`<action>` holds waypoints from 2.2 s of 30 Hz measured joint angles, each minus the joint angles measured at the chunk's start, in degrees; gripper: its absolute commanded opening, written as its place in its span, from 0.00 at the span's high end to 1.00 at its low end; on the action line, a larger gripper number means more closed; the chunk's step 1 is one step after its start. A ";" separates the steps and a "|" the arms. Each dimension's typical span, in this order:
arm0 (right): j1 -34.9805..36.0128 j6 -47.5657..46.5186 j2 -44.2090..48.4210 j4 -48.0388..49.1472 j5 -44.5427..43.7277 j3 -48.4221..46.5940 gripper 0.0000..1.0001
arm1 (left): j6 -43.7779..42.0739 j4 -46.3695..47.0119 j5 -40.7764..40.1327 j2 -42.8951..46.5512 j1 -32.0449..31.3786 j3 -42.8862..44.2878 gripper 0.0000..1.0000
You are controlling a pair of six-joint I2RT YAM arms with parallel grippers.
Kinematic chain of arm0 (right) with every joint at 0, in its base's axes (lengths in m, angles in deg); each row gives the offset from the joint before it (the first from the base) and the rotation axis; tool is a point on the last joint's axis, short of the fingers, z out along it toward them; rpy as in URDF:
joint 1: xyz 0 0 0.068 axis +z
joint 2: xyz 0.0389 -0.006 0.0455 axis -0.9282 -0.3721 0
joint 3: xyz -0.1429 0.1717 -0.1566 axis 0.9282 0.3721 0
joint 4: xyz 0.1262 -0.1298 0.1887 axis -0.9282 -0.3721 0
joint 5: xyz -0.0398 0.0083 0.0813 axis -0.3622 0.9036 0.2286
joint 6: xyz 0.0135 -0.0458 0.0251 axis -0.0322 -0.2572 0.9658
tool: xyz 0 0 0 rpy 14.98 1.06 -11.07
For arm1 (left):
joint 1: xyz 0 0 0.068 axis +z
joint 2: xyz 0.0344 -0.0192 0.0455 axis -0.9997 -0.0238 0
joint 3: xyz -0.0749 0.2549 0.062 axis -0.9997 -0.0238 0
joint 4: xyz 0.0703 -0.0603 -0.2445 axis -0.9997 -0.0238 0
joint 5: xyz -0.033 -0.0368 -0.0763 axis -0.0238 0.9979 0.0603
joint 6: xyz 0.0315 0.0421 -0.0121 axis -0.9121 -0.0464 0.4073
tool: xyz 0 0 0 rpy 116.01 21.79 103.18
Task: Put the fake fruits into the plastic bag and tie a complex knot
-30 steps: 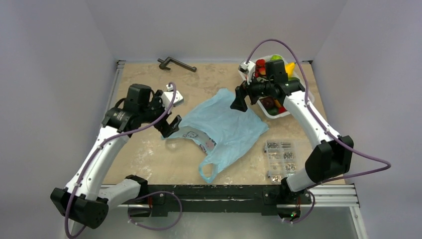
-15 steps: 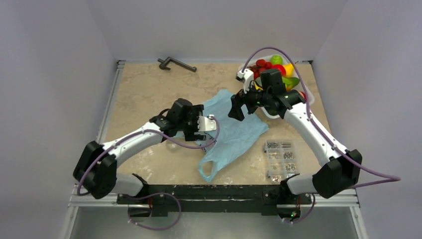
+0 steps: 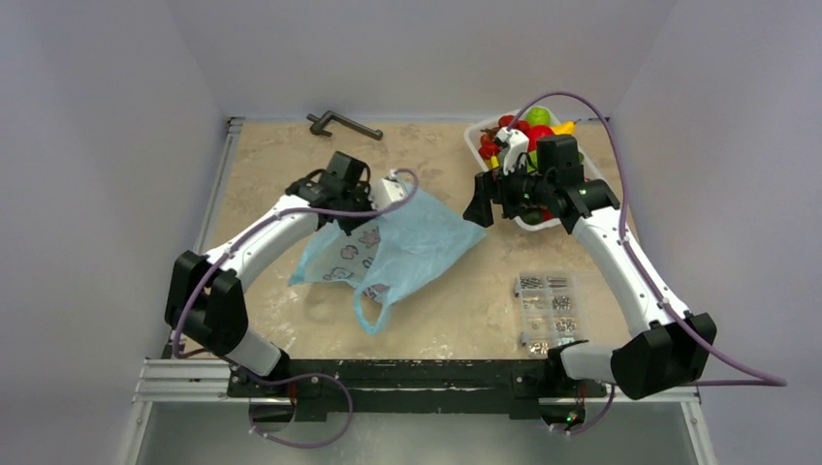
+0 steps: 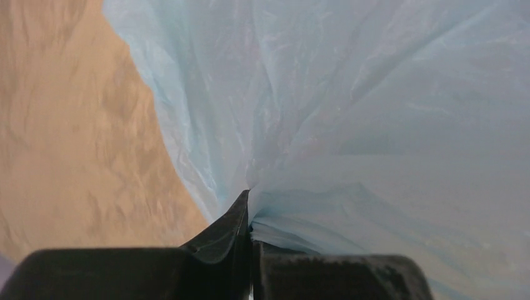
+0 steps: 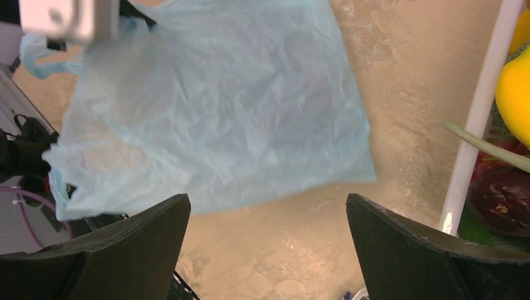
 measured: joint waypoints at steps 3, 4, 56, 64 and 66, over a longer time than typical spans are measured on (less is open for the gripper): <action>0.07 1.79 1.73 1.31 1.16 1.33 0.01 | 13.77 -7.98 -3.26 2.51 5.70 3.89 1.00; 0.07 2.80 1.64 2.16 1.44 1.64 0.01 | 18.43 -10.45 -4.87 3.37 6.49 4.68 1.00; 10.71 -41.59 2.49 18.38 9.44 0.26 1.00 | 8.70 -45.62 36.33 -9.99 13.44 30.16 0.73; 10.64 -28.98 -5.44 -1.79 30.08 -10.03 1.00 | 2.60 -30.08 31.21 -0.74 17.35 24.24 0.00; 10.58 -25.46 -5.66 -2.14 32.39 -9.22 1.00 | 2.75 -25.33 32.92 4.50 17.40 21.14 0.00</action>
